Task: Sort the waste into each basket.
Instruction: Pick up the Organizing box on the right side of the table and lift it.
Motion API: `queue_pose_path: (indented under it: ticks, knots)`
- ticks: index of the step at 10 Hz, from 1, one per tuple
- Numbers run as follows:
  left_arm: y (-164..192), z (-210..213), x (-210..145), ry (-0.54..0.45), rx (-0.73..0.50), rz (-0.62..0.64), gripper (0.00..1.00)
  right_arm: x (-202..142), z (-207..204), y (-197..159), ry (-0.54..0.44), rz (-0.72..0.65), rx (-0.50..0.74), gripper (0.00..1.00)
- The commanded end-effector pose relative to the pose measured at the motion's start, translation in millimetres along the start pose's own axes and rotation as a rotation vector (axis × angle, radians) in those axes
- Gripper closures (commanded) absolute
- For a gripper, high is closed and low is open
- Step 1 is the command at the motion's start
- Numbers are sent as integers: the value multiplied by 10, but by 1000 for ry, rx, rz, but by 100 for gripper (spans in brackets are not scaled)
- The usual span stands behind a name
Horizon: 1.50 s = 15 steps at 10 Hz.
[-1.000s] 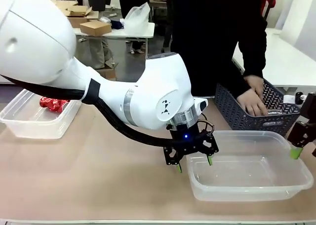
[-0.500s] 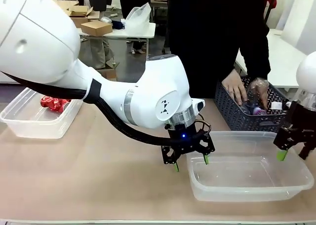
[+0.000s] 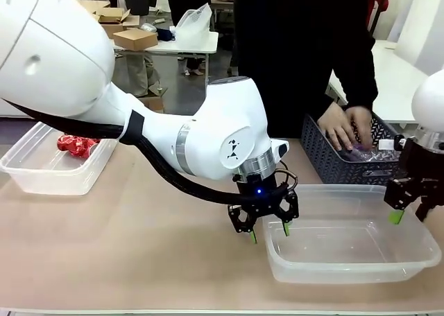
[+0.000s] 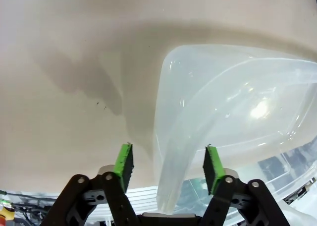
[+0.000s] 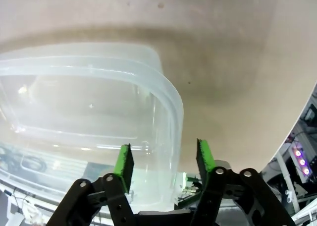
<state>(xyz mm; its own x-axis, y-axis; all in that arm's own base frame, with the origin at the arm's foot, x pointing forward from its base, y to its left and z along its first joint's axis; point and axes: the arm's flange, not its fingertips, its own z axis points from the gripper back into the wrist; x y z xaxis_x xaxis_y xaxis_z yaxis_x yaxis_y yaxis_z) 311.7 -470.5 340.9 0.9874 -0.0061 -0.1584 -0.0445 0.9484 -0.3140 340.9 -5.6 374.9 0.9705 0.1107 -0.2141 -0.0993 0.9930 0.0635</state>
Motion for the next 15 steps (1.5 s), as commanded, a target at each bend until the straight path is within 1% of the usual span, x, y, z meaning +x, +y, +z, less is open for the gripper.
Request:
queue_pose_path:
  ticks: [1,2,3,4,5,8,10,11,12,13,14,15]
  knots:
    - [-57,-1,-3,-9,22,17,100,-265,-296,60,-27,-36,-53,100]
    - [-63,-4,-4,-6,19,14,100,-271,-319,95,-41,-90,-55,100]
    - [-63,-1,-4,-8,21,15,100,-286,-341,137,-61,-144,-41,95]
    - [-64,4,-3,-11,19,14,95,-313,-362,164,-72,-169,-23,100]
    - [-65,1,4,-9,18,14,100,-342,-377,156,-66,-185,-3,100]
    - [-67,-7,11,-3,19,16,100,-392,-359,100,-53,-197,22,100]
    - [-42,58,20,-21,23,37,100,-373,-331,98,-47,-189,22,100]
    - [-9,186,8,-22,10,27,100,-363,-281,129,-37,-176,19,100]
    - [16,389,-37,-29,13,17,100,-376,-144,187,-15,-146,34,100]
    - [48,651,-110,-36,27,20,100,-418,88,273,6,-154,8,100]
    - [77,957,-178,-20,18,-23,100,-468,378,376,16,-157,-30,100]
    - [153,1301,-219,-9,3,-59,100,-538,741,503,-22,-121,-69,100]
